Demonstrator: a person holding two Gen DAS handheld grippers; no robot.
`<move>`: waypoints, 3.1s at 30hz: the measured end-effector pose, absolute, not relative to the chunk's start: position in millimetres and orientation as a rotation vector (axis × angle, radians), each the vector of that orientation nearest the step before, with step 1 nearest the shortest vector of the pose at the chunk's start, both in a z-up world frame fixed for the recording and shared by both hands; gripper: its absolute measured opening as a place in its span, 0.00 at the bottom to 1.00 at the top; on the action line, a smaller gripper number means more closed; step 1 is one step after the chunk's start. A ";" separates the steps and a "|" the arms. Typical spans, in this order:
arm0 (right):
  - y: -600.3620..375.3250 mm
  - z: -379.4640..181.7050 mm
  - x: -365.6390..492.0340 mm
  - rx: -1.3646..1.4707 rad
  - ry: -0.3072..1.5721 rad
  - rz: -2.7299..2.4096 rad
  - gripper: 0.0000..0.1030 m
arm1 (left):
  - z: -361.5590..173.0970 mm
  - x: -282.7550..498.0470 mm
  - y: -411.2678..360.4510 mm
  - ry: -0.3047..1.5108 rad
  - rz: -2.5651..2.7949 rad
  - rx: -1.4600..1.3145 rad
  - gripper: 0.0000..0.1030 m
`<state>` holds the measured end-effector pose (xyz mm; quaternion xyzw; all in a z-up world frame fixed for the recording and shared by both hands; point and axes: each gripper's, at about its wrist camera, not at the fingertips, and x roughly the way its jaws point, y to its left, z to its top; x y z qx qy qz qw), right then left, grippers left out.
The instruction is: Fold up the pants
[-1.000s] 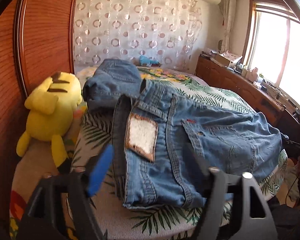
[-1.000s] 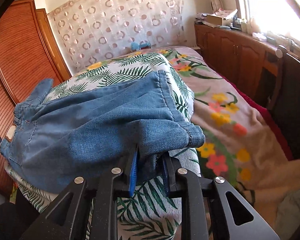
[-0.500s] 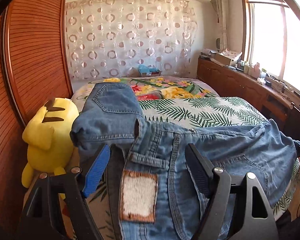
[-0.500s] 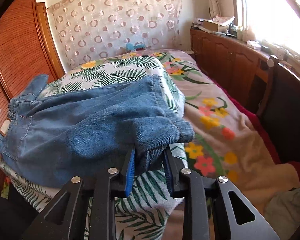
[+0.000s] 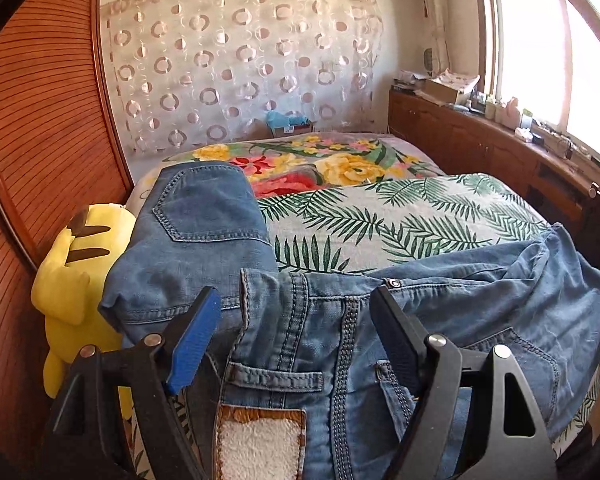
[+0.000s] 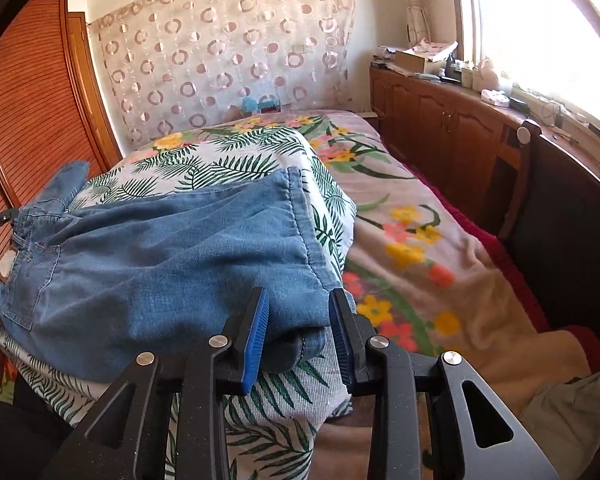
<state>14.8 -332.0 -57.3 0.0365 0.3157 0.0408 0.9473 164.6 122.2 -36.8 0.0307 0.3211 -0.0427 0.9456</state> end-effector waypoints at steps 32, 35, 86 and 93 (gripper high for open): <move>-333.2 -58.4 21.8 0.098 0.648 0.098 0.33 | -29.1 151.4 152.5 0.618 -0.020 -0.018 0.10; -331.2 -58.0 22.4 0.093 0.642 0.104 0.33 | -36.6 155.8 154.7 0.642 -0.019 -0.026 0.10; -307.3 -77.9 50.4 -0.051 0.708 0.114 0.43 | -91.9 81.8 0.9 0.708 -0.287 0.013 0.78; -307.3 -69.8 50.6 -0.100 0.747 0.059 0.56 | -93.4 85.4 2.1 0.703 -0.288 0.002 0.79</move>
